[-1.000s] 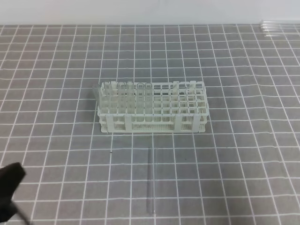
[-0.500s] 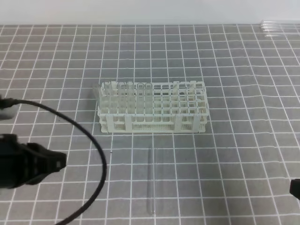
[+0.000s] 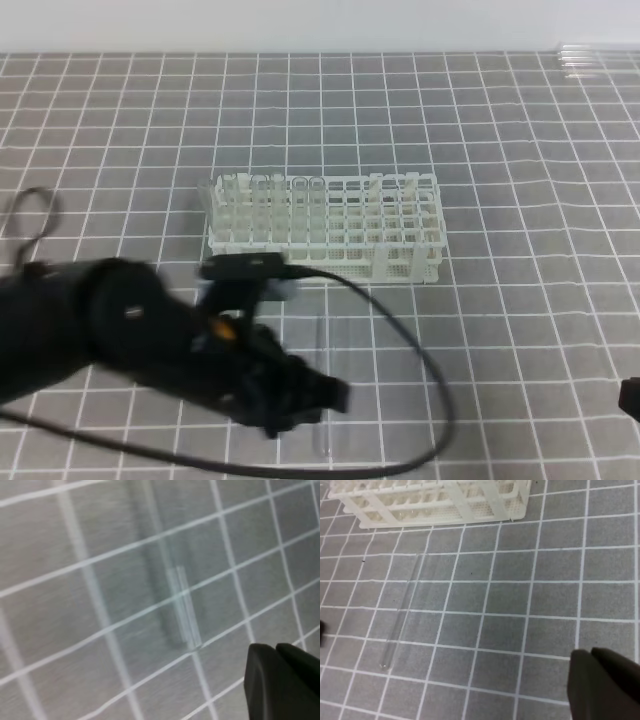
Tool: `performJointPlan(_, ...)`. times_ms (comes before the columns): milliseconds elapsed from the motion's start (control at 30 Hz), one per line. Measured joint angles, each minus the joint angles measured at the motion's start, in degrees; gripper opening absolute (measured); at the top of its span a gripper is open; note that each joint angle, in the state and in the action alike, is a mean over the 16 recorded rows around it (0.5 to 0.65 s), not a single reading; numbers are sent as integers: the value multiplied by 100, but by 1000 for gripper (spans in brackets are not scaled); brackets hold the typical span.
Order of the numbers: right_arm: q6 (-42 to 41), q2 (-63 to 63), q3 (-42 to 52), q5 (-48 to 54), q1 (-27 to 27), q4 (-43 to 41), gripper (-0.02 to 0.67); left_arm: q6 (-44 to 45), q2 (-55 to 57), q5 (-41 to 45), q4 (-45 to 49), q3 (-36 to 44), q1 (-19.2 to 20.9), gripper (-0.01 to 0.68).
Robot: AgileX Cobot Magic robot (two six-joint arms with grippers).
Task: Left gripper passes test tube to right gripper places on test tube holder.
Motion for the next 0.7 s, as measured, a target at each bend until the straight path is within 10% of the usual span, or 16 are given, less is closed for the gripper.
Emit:
performJointPlan(300,0,0,0,34,0,74,-13,-1441,1193,963,1400,-1563,-1055,-1)
performJointPlan(700,0,0,0,49,0,87,-13,-1918,1970,1693,2305,-2394,-1253,144)
